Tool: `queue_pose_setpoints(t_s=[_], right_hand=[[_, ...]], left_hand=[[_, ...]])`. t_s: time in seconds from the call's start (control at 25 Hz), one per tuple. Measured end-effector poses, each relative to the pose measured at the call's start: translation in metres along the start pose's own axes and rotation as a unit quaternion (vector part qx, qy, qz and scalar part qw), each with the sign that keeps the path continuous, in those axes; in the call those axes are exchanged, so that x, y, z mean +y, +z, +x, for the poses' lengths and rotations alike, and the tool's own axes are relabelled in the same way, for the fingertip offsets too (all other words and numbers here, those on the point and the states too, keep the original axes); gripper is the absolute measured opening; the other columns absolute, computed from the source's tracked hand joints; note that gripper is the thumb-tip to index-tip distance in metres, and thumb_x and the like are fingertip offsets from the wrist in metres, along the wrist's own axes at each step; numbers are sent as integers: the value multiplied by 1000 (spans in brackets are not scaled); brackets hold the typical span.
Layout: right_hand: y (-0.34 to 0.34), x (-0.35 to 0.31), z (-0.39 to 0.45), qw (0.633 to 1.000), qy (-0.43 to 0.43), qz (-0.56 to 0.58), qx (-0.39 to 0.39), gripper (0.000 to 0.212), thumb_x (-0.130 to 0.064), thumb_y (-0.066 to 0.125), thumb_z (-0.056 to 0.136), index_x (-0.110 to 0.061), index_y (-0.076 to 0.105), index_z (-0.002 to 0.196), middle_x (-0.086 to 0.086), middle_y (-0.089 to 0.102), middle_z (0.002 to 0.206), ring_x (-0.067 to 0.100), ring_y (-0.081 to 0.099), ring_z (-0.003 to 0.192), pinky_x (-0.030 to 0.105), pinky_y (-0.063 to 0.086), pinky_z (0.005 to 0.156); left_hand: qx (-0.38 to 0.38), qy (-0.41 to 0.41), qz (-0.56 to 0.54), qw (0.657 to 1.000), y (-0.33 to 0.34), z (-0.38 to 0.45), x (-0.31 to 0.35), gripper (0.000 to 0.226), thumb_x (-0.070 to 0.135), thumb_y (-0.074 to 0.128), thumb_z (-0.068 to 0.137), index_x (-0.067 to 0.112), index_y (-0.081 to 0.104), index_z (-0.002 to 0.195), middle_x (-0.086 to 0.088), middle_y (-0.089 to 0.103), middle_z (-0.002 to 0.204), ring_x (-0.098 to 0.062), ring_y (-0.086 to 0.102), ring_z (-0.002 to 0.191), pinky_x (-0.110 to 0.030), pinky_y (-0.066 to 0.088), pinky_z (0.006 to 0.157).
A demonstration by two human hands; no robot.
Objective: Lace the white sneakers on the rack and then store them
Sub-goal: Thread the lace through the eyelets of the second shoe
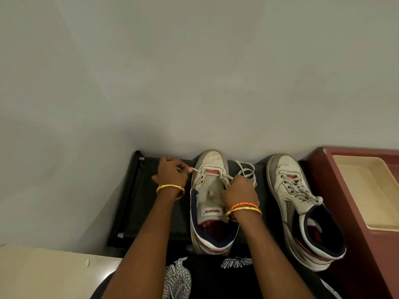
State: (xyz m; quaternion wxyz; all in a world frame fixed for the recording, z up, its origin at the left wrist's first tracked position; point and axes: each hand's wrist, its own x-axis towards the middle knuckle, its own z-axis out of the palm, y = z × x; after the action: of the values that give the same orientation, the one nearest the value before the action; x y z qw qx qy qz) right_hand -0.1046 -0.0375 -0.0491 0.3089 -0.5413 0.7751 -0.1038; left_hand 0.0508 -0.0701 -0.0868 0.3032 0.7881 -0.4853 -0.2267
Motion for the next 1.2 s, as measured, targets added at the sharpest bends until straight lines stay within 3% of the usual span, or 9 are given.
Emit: queue_pose_setpoints(t_s=[0.12, 0.24, 0.36, 0.48, 0.56, 0.72, 0.88, 1.08, 1.2], right_hand=[[-2, 8, 1, 999, 19, 42, 11, 21, -22, 58, 86, -4, 58, 99, 19, 53, 117, 35, 56, 101, 32, 44, 76], [-3, 15, 7, 997, 29, 70, 15, 18, -20, 59, 82, -10, 47, 72, 19, 59, 101, 27, 51, 77, 23, 35, 58], [-3, 14, 6, 997, 19, 75, 12, 18, -14, 58, 81, -10, 45, 70, 17, 55, 96, 28, 53, 79, 24, 34, 61], [1, 14, 3, 996, 9, 80, 24, 22, -17, 59, 83, -10, 43, 69, 17, 53, 94, 30, 55, 81, 27, 35, 63], [0, 17, 4, 997, 9, 80, 19, 27, -17, 57, 82, -12, 39, 63, 16, 52, 89, 27, 50, 76, 27, 35, 64], [-17, 22, 6, 994, -1, 110, -24, 15, -10, 57, 80, -9, 52, 67, 9, 55, 77, 24, 52, 72, 25, 39, 65], [-20, 24, 9, 991, 3, 122, -47, 10, -10, 57, 83, -11, 55, 73, 6, 57, 81, 16, 51, 68, 25, 40, 67], [-15, 24, 12, 991, 11, 131, -36, 9, -16, 61, 85, -9, 56, 84, 7, 59, 88, 17, 53, 71, 22, 39, 62], [-13, 23, 13, 992, 9, 125, -34, 11, -16, 59, 85, -9, 53, 81, 7, 57, 86, 14, 49, 65, 21, 36, 53]], left_hand=[[115, -62, -125, 983, -11, 9, -8, 9, 7, 71, 80, 0, 70, 84, -17, 59, 103, -20, 57, 85, -23, 41, 81], [218, -122, -196, 948, -20, 14, -10, 9, 7, 68, 82, 0, 66, 87, -20, 61, 105, -27, 62, 90, -36, 50, 87], [269, -168, -241, 917, -25, 11, -4, 13, 6, 63, 86, -3, 63, 96, -19, 53, 118, -28, 58, 99, -34, 47, 92], [182, -146, -115, 965, -24, -1, 0, 34, 5, 61, 84, 2, 55, 118, -21, 37, 133, -36, 45, 119, -39, 40, 96], [41, -58, 33, 997, -20, -9, 1, 56, 12, 65, 80, 18, 46, 133, -16, 30, 142, -36, 33, 131, -48, 35, 102], [-217, 51, -54, 973, 2, -23, 10, 32, 16, 64, 87, 12, 60, 119, -11, 57, 121, -28, 55, 113, -41, 46, 98], [-132, 8, -24, 991, 13, -17, 15, 8, 8, 62, 88, 3, 62, 94, -12, 64, 100, -25, 60, 96, -32, 49, 85], [-174, 40, -60, 982, 15, -17, 6, 13, 15, 63, 88, 7, 55, 95, -7, 55, 95, -17, 52, 86, -19, 41, 70], [-178, 71, -8, 981, 19, -13, 5, 10, 15, 59, 91, 8, 52, 89, -8, 47, 96, -18, 47, 85, -24, 39, 75]])
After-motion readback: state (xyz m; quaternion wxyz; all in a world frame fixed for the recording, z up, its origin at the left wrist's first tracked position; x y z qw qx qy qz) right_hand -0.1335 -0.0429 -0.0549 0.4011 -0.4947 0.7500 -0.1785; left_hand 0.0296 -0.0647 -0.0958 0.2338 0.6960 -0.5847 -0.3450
